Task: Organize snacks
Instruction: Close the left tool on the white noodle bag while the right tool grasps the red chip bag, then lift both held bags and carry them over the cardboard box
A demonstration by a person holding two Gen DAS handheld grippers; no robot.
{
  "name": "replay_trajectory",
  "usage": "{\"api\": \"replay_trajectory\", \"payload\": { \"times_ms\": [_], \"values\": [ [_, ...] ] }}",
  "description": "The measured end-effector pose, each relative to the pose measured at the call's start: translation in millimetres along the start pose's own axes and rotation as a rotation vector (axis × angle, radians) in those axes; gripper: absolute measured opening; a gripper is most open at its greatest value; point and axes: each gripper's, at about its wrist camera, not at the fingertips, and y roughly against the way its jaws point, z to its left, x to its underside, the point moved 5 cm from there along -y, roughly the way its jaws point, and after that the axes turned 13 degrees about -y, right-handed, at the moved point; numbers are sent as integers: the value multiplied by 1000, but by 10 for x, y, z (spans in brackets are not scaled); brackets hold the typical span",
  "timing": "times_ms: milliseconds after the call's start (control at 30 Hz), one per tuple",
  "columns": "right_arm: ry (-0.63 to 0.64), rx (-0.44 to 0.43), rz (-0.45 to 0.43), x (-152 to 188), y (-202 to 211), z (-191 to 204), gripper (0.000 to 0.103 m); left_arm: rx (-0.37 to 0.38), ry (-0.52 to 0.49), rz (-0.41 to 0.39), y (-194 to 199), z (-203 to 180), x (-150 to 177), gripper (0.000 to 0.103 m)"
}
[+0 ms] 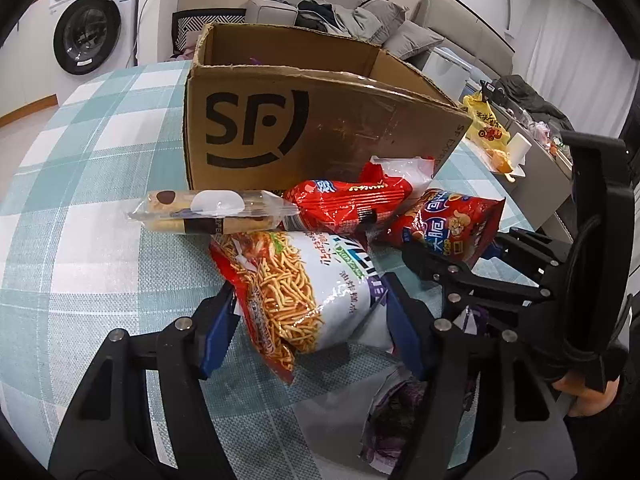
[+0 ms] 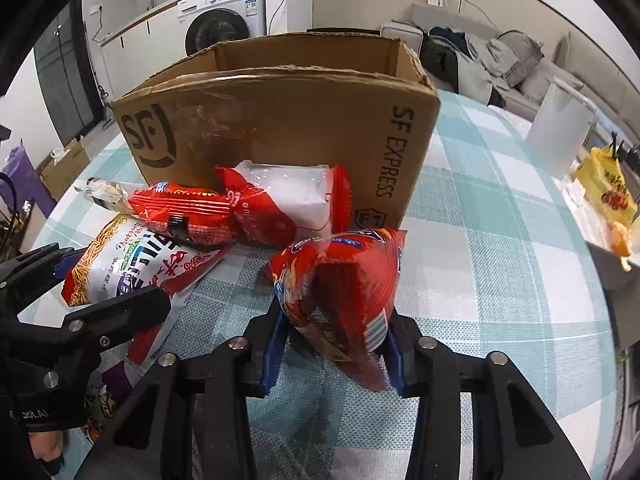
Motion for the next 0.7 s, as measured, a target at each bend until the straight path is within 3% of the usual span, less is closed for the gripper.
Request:
{"api": "replay_trajectory", "payload": {
  "times_ms": [333, 700],
  "values": [
    [13, -39, -7, 9, 72, -20, 41, -21, -6, 10, 43, -47, 7, 60],
    [-20, -214, -22, -100, 310, -137, 41, -8, -21, 4, 119, -74, 55, 59]
  ]
}}
